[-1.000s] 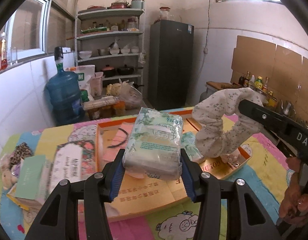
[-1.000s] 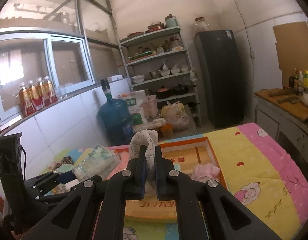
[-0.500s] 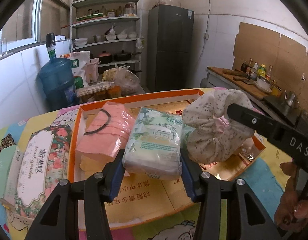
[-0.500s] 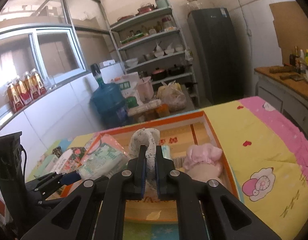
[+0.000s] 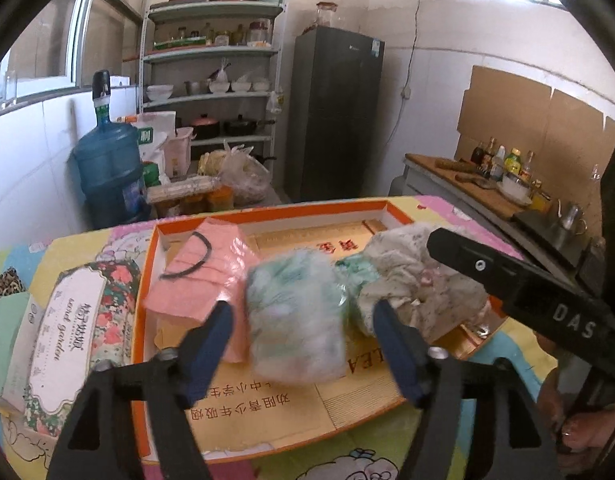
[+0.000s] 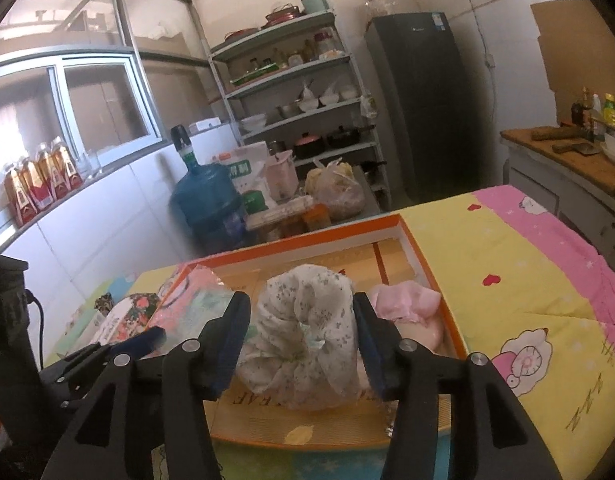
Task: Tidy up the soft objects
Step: 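Lower the wipes pack and cloth cap into the tray and open both grippers, then move both open grippers back from the tray toward the pile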
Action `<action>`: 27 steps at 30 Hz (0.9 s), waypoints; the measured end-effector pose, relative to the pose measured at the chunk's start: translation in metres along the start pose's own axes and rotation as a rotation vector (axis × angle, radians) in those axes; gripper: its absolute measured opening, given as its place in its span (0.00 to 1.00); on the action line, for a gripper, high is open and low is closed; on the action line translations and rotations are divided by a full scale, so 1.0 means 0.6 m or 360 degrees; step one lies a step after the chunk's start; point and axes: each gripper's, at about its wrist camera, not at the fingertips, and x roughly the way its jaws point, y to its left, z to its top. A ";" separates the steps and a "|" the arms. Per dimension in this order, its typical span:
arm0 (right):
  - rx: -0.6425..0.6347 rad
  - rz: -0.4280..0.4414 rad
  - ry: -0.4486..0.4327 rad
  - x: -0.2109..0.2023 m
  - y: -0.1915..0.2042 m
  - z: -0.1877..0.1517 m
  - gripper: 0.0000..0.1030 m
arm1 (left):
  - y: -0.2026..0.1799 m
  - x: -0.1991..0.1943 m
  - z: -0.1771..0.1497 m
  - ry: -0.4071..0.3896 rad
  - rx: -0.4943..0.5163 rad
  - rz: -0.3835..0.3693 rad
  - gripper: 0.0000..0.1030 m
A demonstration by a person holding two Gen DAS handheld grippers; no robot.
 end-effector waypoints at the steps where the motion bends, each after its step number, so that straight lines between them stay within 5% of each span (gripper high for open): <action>1: 0.0002 -0.0006 -0.0006 -0.002 0.000 0.000 0.54 | 0.000 -0.005 0.000 -0.0015 0.0005 0.0006 0.73; 15: 0.0051 -0.0036 -0.0129 -0.071 0.040 0.005 0.61 | 0.033 -0.093 0.001 -0.0131 -0.0048 0.0059 0.74; 27: -0.0069 0.0055 -0.0169 -0.113 0.172 -0.003 0.68 | 0.137 -0.203 -0.018 -0.0222 -0.0197 0.0179 0.74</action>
